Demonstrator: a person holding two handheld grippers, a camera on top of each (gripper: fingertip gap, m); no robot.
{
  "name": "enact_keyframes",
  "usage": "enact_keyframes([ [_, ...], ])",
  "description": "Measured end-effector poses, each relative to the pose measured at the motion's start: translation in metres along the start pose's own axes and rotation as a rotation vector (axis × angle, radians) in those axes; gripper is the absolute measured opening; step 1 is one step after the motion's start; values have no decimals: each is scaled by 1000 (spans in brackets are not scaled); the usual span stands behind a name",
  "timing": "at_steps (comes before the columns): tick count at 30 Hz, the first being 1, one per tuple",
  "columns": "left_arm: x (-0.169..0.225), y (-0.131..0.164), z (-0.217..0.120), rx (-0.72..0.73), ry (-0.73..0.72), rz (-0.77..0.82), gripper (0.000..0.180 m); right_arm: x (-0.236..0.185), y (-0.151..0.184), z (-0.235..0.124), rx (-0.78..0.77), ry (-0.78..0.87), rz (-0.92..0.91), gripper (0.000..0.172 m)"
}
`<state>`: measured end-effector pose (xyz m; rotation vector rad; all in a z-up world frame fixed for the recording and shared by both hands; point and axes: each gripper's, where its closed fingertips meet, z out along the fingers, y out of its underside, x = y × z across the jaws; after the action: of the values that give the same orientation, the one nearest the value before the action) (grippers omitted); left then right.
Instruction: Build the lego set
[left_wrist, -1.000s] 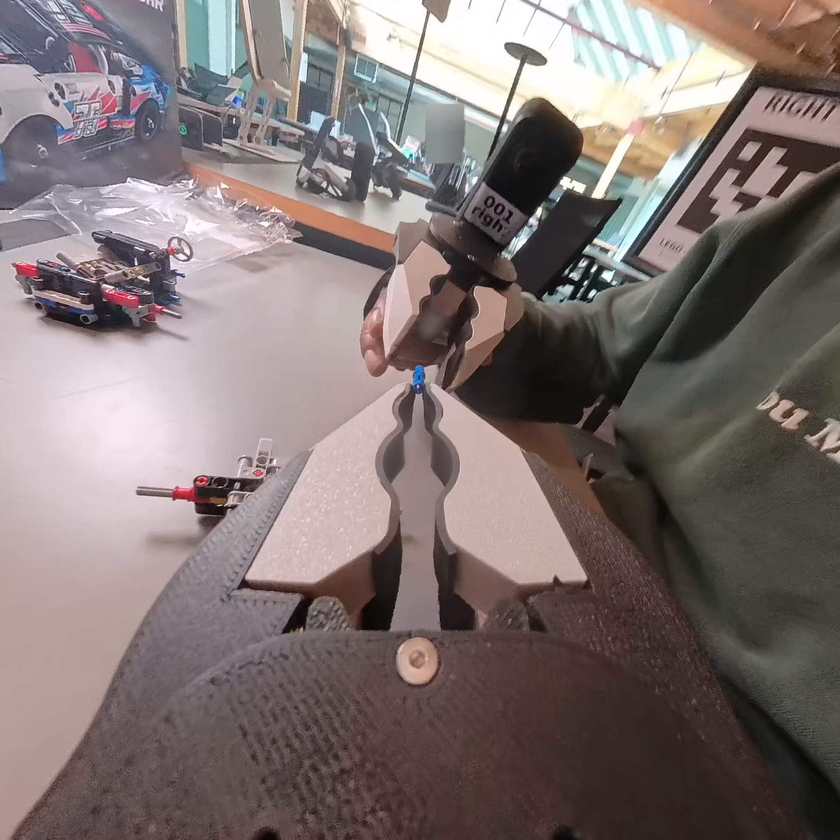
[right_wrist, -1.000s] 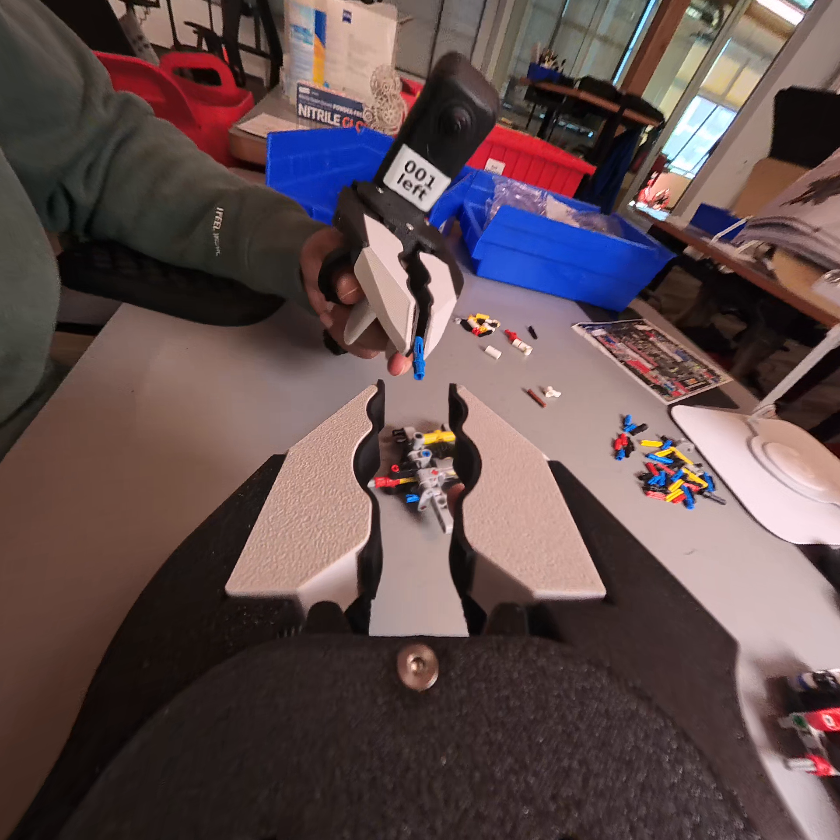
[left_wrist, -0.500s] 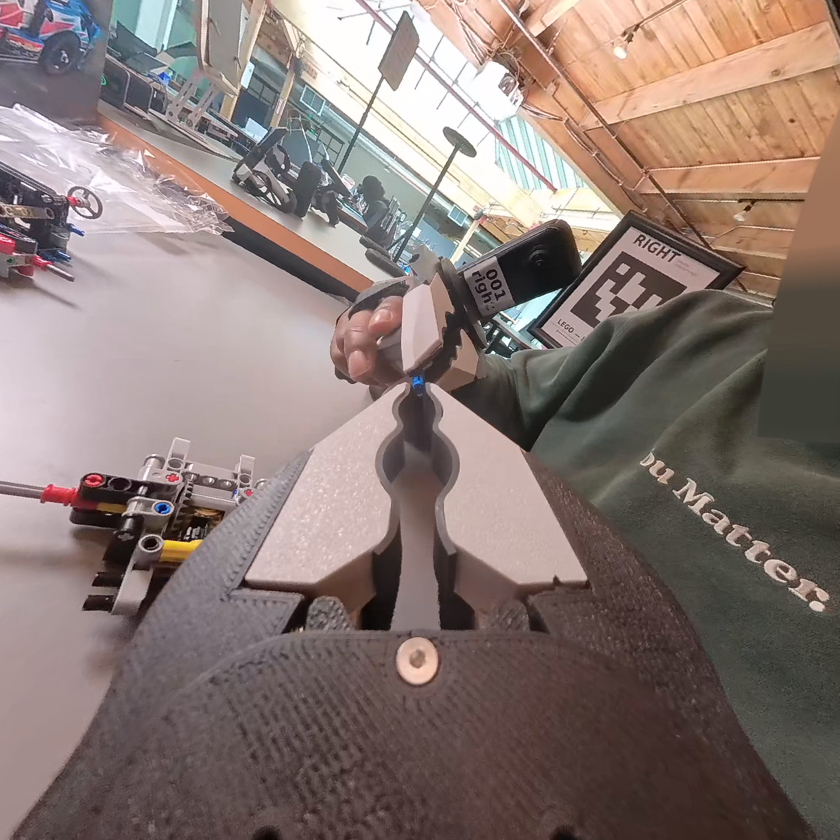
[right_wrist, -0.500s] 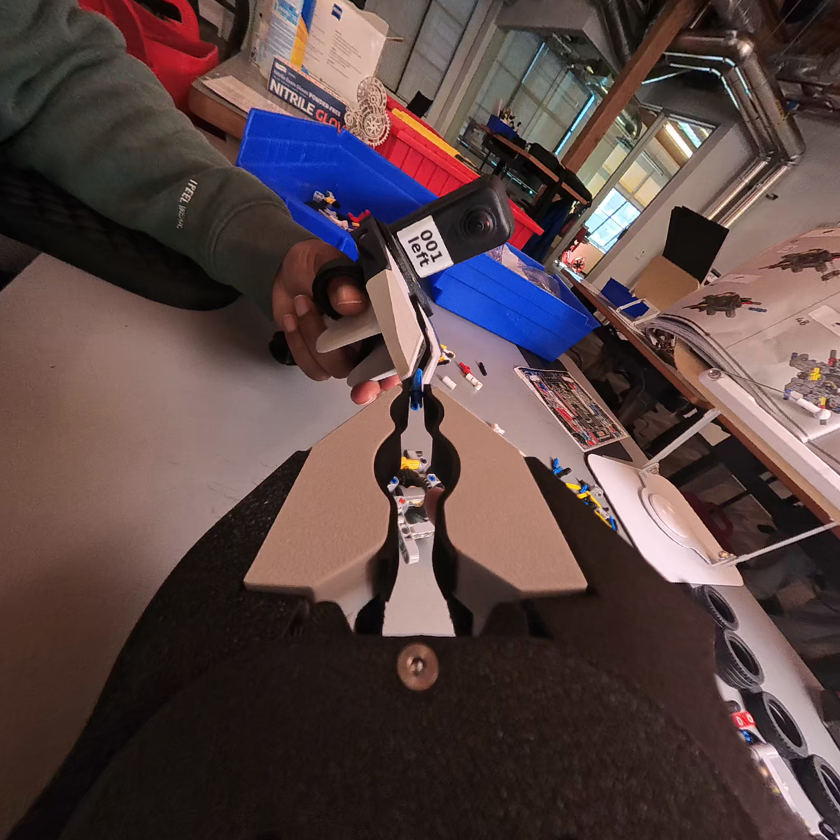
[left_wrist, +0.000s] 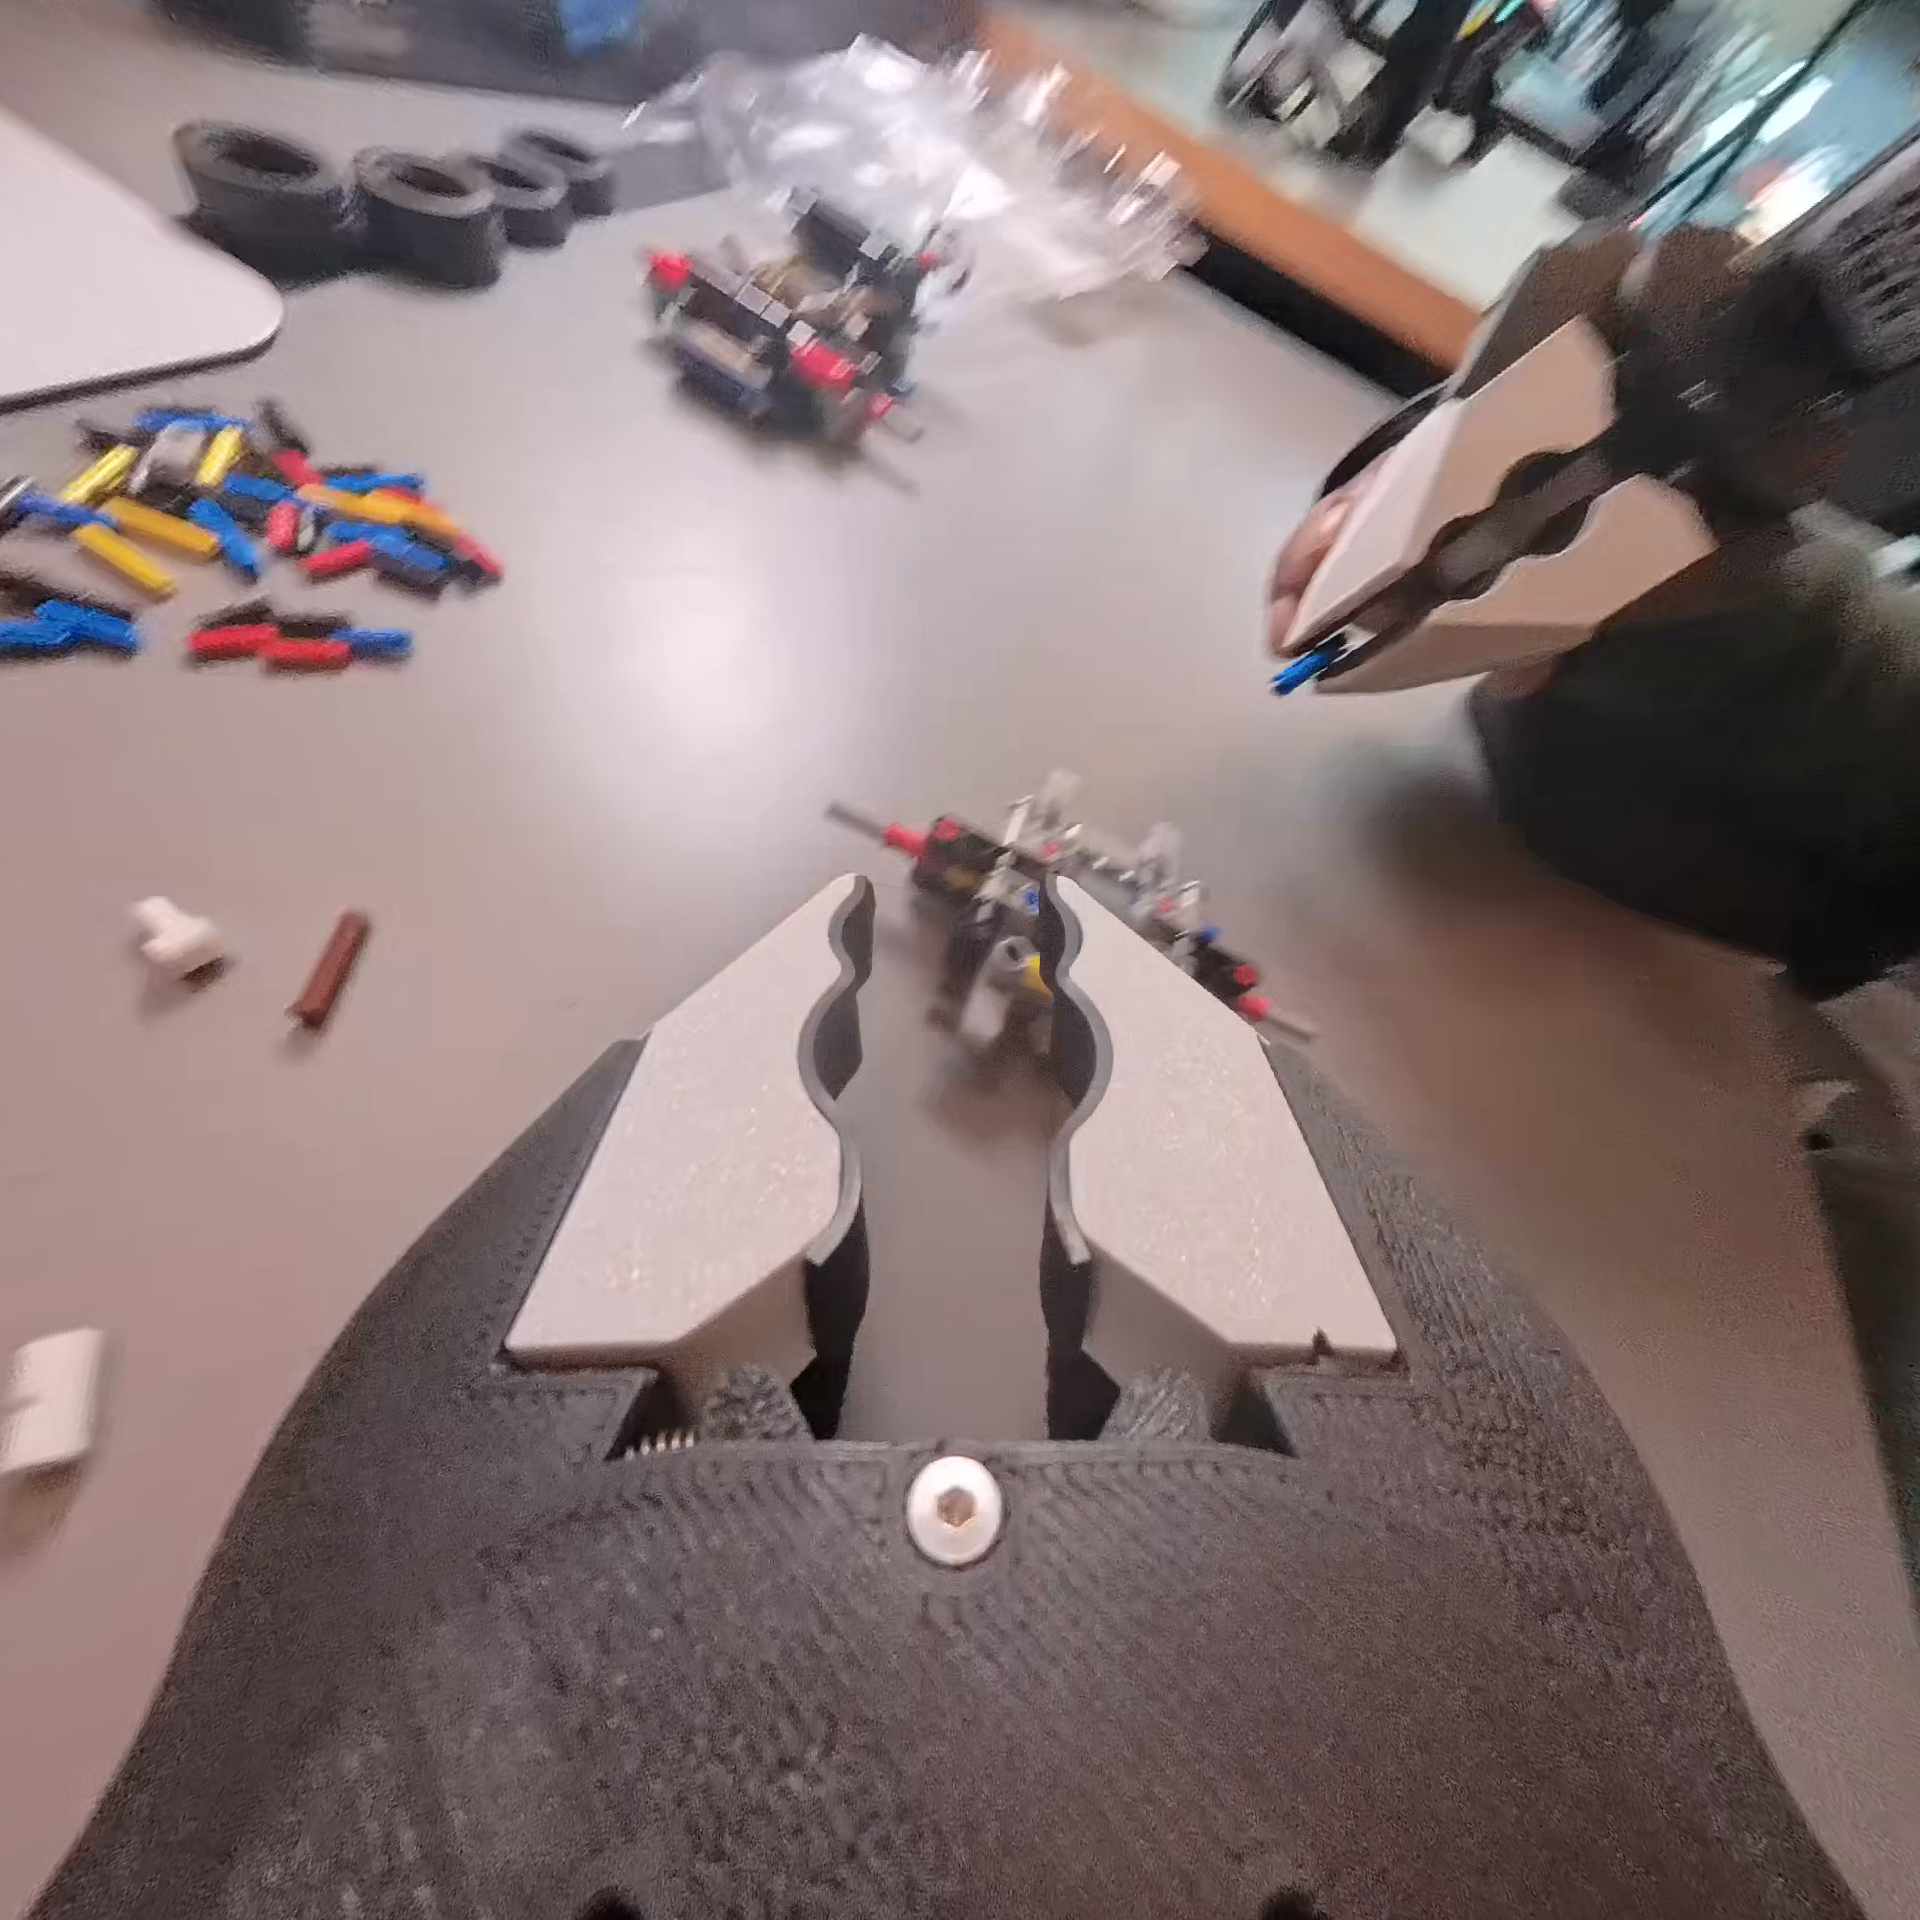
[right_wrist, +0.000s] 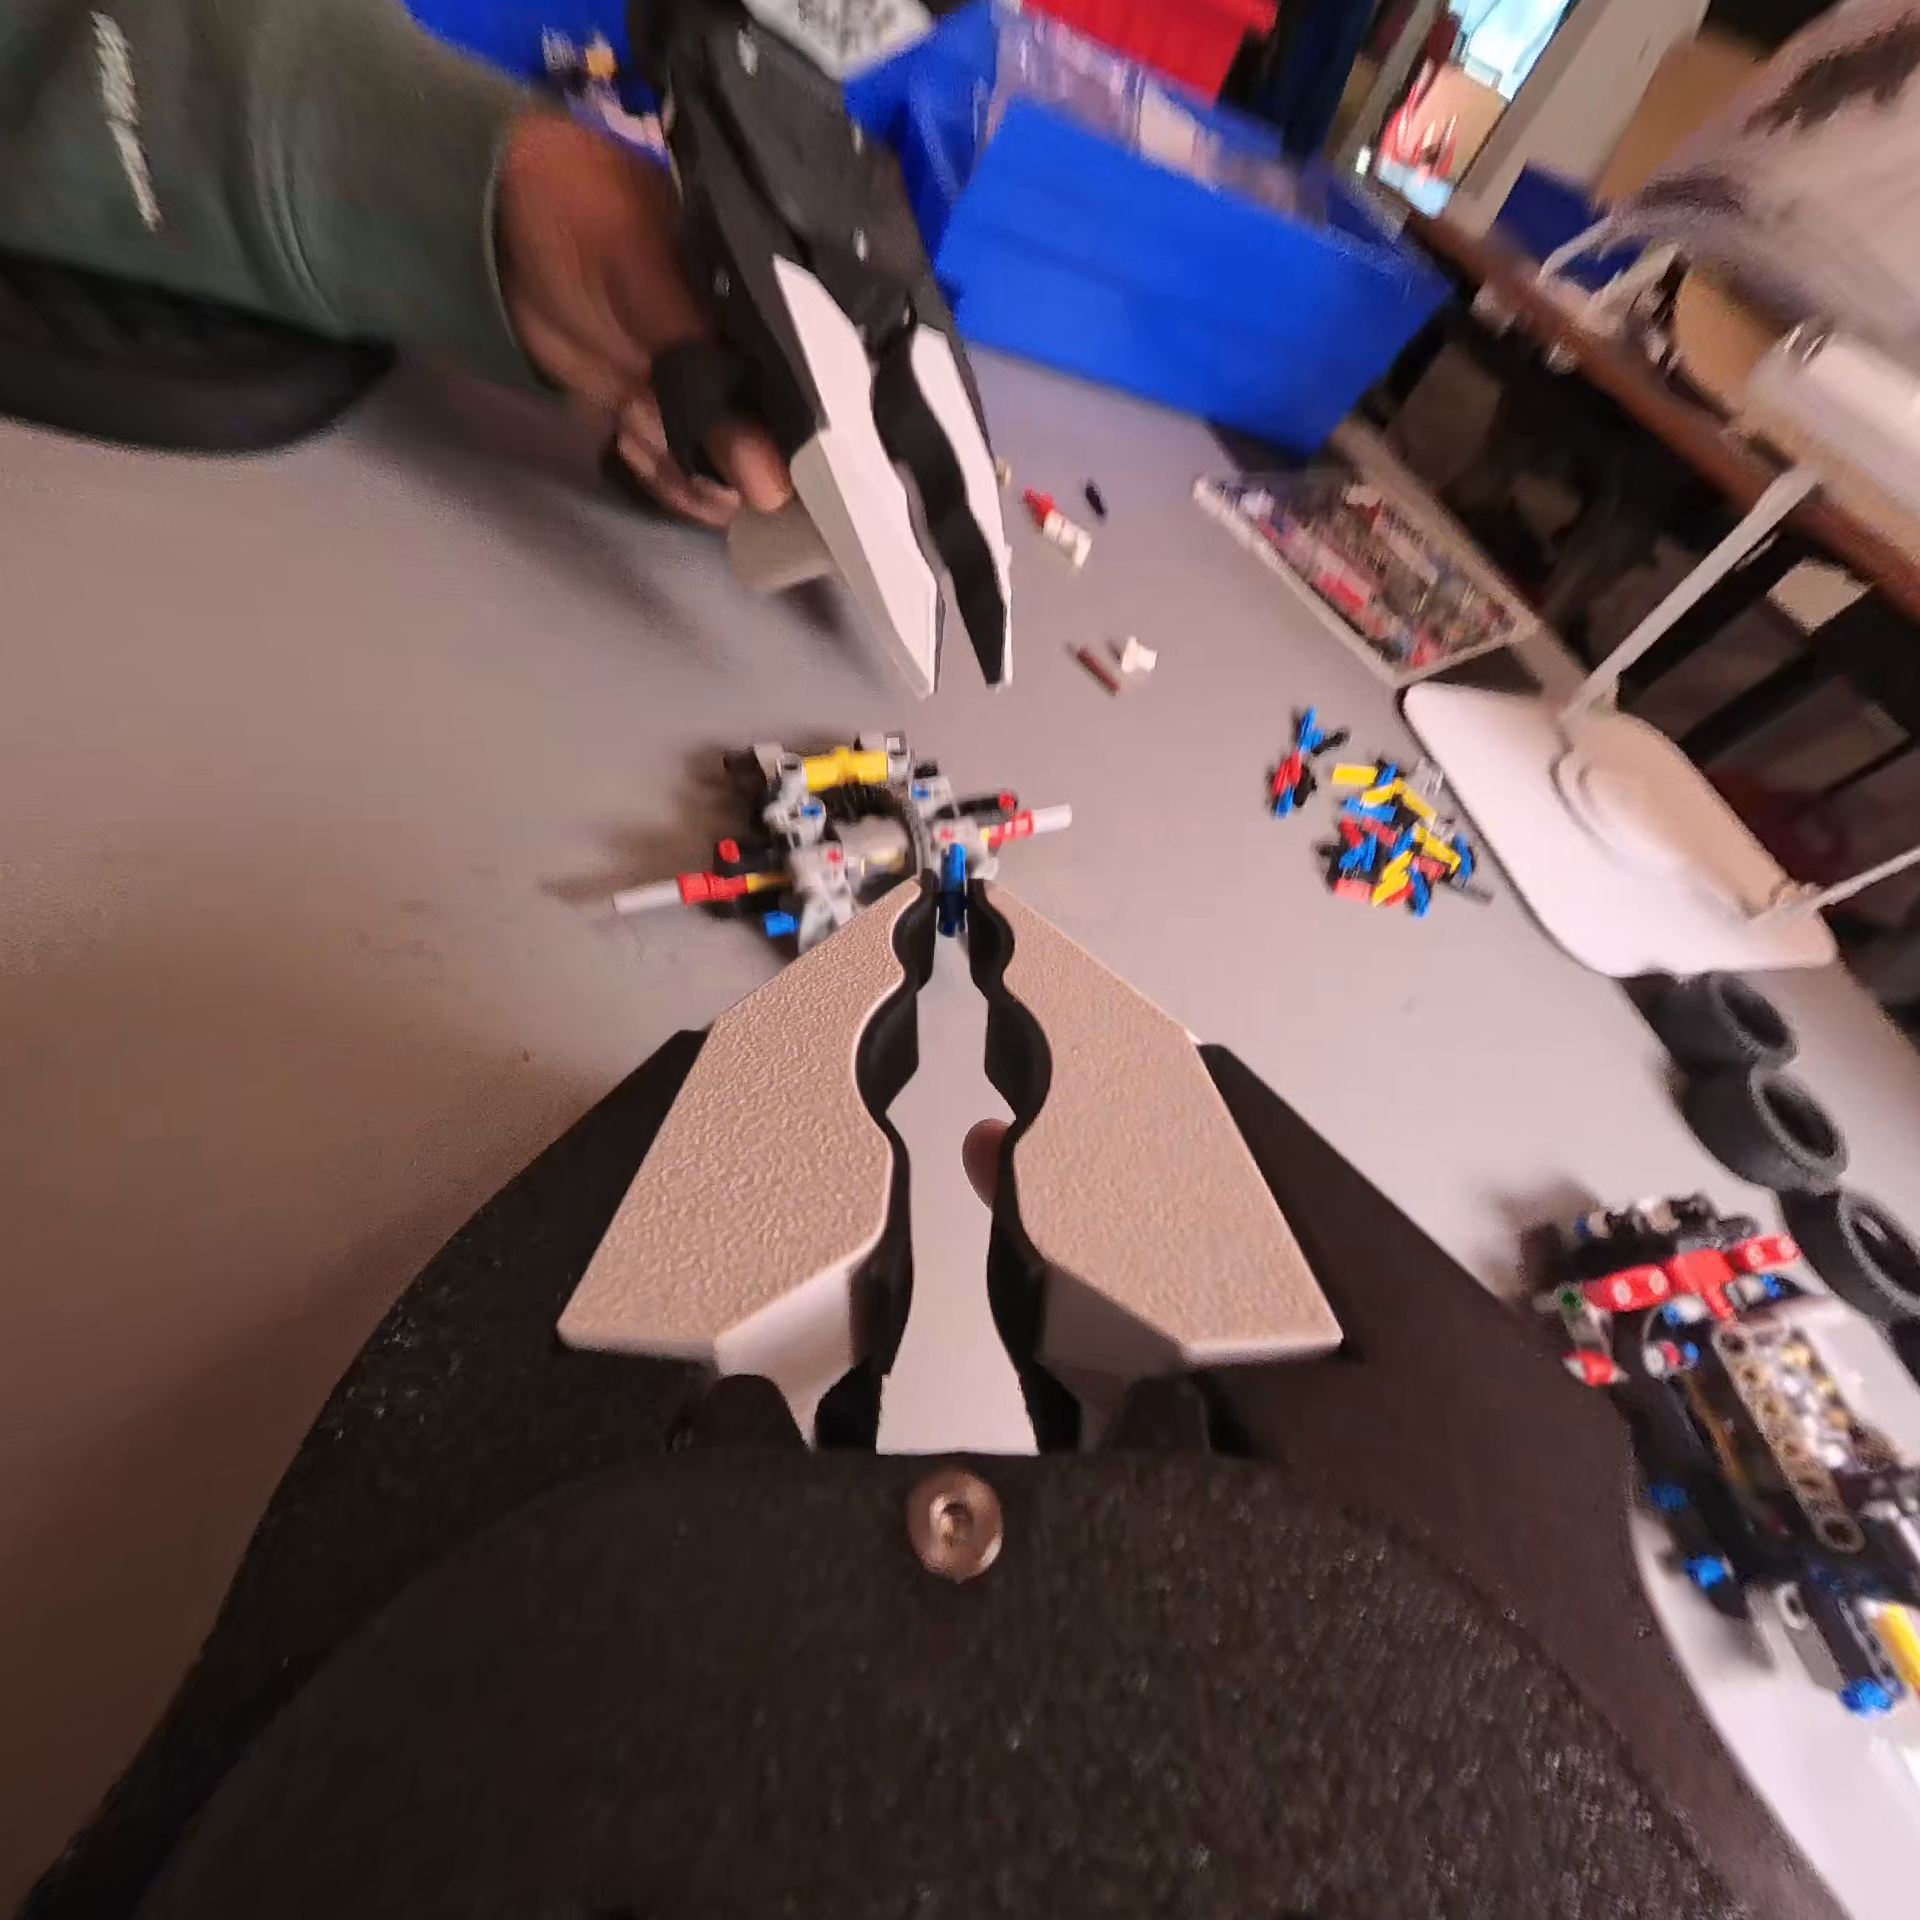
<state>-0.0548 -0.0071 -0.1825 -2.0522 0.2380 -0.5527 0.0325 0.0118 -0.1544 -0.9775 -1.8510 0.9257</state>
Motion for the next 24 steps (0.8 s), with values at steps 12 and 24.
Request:
enact_keyframes([
  [12, 19, 28, 8, -252, 170, 85, 54, -21, 25, 1, -119, -154, 76, 4],
  [24, 1, 17, 20, -284, 226, 238, 37, -32, 39, 7, -186, -195, 51, 4],
])
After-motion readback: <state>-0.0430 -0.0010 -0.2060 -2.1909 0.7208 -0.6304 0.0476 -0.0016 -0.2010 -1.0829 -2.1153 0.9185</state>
